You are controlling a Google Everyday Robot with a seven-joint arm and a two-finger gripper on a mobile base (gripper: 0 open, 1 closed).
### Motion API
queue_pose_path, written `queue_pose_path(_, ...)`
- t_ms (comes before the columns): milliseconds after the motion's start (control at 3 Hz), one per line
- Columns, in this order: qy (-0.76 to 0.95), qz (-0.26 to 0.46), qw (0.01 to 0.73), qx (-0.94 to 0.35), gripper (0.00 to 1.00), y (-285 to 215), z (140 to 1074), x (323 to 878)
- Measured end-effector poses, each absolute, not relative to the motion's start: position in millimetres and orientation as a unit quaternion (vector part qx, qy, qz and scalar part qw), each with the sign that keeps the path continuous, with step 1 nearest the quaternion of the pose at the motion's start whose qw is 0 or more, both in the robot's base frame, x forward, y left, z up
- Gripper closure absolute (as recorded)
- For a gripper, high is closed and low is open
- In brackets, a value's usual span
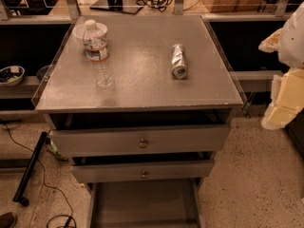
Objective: Place water bottle into bottom drawer
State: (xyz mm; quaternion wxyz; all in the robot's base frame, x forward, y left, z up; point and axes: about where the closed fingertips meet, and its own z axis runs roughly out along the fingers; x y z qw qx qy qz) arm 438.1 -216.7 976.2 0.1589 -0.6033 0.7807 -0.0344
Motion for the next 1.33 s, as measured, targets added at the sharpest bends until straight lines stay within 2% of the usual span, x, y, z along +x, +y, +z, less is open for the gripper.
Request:
queue_pose_path(667, 0.776, -0.019, 0.172, -0.606, 0.00, -201.8, 972.5, 451.4)
queue_pose_path(1333, 0.742, 0.068, 0.223, -0.629, 0.00, -160.9, 964.8, 474.5)
